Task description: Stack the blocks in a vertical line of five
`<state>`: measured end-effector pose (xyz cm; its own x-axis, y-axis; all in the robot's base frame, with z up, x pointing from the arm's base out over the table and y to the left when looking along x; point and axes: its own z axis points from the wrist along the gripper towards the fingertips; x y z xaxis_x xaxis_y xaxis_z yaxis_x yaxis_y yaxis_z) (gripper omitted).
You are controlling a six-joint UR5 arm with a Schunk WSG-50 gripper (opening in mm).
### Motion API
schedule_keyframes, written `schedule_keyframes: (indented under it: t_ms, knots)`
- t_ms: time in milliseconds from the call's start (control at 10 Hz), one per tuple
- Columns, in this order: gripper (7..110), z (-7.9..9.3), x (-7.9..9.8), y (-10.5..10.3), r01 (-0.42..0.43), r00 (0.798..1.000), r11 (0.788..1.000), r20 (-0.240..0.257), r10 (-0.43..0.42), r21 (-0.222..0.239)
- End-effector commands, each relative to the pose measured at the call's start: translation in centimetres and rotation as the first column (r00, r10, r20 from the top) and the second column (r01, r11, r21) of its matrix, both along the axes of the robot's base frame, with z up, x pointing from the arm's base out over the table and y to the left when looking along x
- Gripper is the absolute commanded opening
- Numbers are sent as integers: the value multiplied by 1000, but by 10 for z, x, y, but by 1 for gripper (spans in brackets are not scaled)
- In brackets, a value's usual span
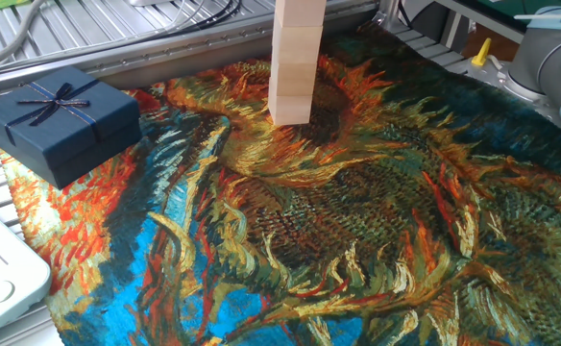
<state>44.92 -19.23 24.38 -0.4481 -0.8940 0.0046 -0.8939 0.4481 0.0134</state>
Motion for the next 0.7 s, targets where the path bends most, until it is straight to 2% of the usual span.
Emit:
schedule_keyframes:
  t_ms: [0, 300, 600]
  knots:
    - [66, 2, 0, 0, -1, 1000, 1000, 2, 1, 6]
    - [66, 2, 0, 3, -2, 1000, 1000, 0, 2, 12]
    - [66, 6, 9, 9, -28, 1000, 999, 2, 28, 19]
